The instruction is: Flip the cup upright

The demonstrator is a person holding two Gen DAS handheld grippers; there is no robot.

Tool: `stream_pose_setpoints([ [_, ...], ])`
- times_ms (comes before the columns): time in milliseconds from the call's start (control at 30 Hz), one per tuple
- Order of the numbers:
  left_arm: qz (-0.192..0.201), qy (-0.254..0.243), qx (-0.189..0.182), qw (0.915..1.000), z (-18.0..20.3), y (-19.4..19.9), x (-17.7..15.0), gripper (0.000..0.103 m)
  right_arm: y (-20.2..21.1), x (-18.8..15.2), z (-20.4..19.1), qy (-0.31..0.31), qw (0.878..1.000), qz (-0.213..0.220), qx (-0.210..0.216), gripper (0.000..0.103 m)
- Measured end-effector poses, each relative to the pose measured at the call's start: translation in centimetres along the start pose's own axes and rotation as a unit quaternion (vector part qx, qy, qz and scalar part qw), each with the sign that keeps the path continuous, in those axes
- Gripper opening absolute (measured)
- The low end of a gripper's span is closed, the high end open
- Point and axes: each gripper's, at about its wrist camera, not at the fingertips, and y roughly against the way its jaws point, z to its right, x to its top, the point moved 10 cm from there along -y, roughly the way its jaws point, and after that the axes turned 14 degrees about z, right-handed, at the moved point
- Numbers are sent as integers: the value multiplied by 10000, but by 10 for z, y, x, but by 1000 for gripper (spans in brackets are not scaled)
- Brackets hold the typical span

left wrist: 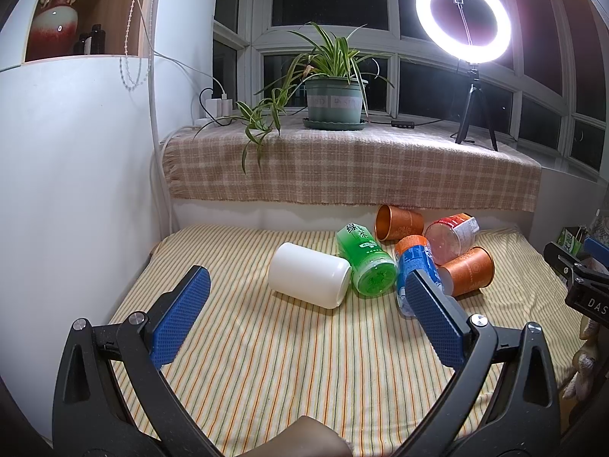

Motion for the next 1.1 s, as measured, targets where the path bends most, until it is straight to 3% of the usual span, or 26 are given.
stream_pose_setpoints([
  [1100,5,-19,0,10000,0,-1,-1,103,-4,-3,-8,58,9998,-92,136,103],
])
